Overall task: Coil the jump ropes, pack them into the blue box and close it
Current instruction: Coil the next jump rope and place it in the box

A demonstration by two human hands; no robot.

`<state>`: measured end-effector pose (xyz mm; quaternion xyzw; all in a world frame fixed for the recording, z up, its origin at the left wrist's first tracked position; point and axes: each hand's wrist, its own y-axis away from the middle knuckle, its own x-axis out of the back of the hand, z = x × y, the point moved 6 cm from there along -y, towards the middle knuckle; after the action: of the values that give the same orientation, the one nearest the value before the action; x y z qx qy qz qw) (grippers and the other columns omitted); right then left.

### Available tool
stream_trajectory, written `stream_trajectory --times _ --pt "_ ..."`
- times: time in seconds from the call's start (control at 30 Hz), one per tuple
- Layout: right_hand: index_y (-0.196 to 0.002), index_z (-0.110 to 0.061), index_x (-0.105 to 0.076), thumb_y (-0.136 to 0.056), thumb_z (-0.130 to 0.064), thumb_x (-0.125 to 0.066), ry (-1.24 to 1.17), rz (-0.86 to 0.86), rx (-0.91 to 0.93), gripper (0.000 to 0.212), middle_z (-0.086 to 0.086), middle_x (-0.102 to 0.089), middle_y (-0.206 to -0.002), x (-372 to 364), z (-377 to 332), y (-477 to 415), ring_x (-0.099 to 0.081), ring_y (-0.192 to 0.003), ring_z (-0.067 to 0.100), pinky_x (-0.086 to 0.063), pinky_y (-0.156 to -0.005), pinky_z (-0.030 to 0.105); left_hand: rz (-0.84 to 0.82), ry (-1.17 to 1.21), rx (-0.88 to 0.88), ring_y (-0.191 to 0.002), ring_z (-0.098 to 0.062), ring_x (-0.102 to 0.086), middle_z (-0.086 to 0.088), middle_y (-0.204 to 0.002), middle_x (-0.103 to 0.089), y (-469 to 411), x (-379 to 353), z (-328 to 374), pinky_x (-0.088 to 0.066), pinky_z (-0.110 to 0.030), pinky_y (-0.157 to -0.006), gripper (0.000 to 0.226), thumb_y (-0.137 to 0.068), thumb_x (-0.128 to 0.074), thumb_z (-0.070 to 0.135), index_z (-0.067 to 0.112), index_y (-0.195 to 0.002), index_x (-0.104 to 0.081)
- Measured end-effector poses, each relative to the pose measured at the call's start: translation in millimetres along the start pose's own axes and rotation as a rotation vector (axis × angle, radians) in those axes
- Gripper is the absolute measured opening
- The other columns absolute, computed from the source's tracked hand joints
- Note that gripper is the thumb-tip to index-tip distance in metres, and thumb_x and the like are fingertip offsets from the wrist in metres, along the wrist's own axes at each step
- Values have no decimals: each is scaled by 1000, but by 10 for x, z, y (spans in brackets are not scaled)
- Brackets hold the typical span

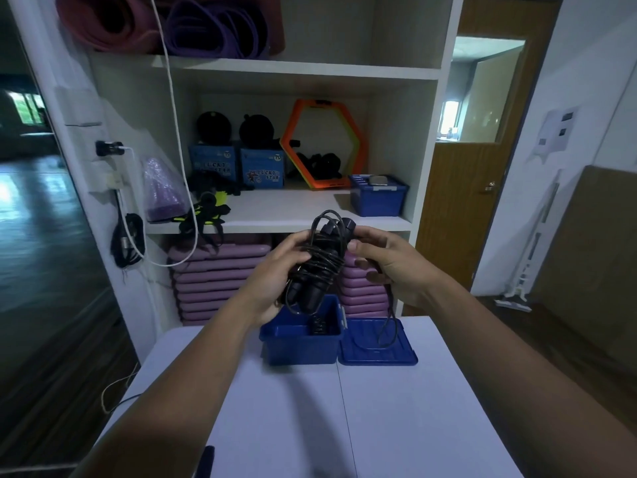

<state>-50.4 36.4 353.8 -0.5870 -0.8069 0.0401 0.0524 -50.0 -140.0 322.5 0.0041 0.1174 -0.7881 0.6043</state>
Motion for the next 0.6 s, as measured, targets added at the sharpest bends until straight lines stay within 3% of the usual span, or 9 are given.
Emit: stream_trajectory --times 0.07,0.13,0.2,0.27,0.37,0.43,0.5,0.6 --pt "-122 -16 -63 -94 -13 -62 72 51 11 28 -4 -66 -90 -30 -17 12 -55 -73 10 -36 -57 22 75 -111 -18 -112 -23 -65 5 -105 -75 13 30 8 -52 -44 -97 38 -102 -45 12 38 -120 -66" --pt "-122 -14 -61 -94 -14 -63 107 80 35 28 3 -63 -97 -85 -34 26 -55 -80 16 -41 -59 22 95 -205 -31 -113 -21 -63 2 -110 -74 20 13 -19 -50 -38 -94 41 -102 -40 12 37 -124 -65" --pt "-121 -11 -58 -94 -15 -63 160 120 77 28 5 -59 -96 -133 -38 13 -55 -74 12 -44 -55 17 73 -189 -28 -112 -23 -61 -3 -116 -71 41 -33 -60 -49 -35 -88 41 -102 -35 18 35 -130 -60" --pt "-119 -10 -58 -95 -18 -63 224 164 125 26 4 -61 -95 -168 -47 -5 -55 -69 7 -45 -58 16 25 -197 -26 -111 -23 -61 -6 -120 -66 60 -92 -89 -51 -36 -85 41 -98 -43 26 37 -137 -50" --pt "-115 -10 -62 -94 -22 -64 327 187 168 24 4 -68 -103 -164 -52 -36 -64 -85 12 -53 -74 26 46 -443 -40 -110 -14 -63 3 -125 -62 38 -94 -140 -52 -34 -91 77 -84 -75 43 39 -147 -31" --pt "-113 -15 -64 -94 -21 -64 420 167 190 20 1 -69 -103 -156 -86 -28 -65 -95 12 -55 -83 27 132 -613 -84 -119 -9 -55 7 -135 -52 11 -54 -147 -46 -32 -103 98 -69 -84 52 36 -149 -30" --pt "-120 -15 -65 -94 -23 -65 529 138 230 28 -2 -70 -102 -152 -134 -12 -65 -96 7 -53 -82 20 175 -636 -141 -119 -4 -51 8 -133 -50 21 -44 -110 -42 -26 -104 88 -71 -85 45 35 -145 -39" --pt "-126 -16 -64 -94 -25 -64 662 73 287 33 -3 -71 -107 -141 -221 24 -63 -96 5 -47 -75 6 141 -499 -177 -100 7 -62 19 -109 -67 66 -70 -73 -47 -10 -81 61 -79 -82 26 42 -129 -51"
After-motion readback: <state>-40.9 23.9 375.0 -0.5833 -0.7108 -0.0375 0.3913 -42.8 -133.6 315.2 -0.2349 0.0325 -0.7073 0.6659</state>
